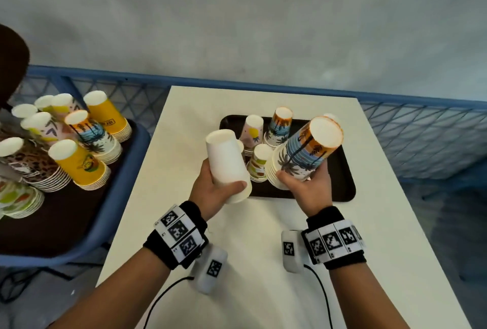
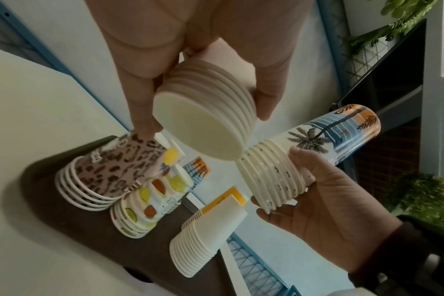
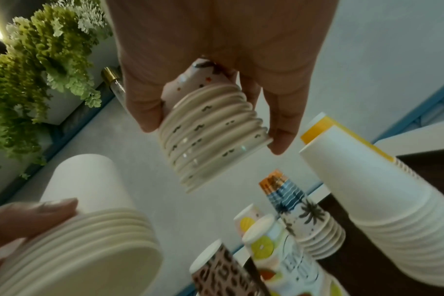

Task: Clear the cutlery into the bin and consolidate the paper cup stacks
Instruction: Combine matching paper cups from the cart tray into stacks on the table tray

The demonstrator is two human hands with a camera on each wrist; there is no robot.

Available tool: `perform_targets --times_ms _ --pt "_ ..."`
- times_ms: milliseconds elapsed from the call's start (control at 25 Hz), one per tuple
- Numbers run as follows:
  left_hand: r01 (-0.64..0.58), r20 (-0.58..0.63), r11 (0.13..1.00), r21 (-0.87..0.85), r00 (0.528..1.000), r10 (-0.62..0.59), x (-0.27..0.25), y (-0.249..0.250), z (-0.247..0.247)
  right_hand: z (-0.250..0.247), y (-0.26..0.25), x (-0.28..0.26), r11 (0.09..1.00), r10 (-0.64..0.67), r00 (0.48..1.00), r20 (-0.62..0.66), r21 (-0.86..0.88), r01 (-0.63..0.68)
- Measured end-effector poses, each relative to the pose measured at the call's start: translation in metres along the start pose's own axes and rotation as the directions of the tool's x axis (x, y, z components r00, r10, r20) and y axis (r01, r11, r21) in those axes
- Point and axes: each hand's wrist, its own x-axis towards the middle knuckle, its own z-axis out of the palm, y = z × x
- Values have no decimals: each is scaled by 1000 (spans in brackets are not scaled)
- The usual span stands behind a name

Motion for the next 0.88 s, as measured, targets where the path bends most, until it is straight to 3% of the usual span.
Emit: perform_targets --times_ms 280,720,880 --pt "-27 -53 999 -25 998 26 3 8 68 -68 -5 41 998 -56 994 -90 31 59" --pt "-172 91 981 86 982 165 75 42 181 -124 3 93 994 7 932 -361 103 32" --pt "-161 83 974 158 985 150 96 29 206 -124 1 114 989 6 955 -297 143 38"
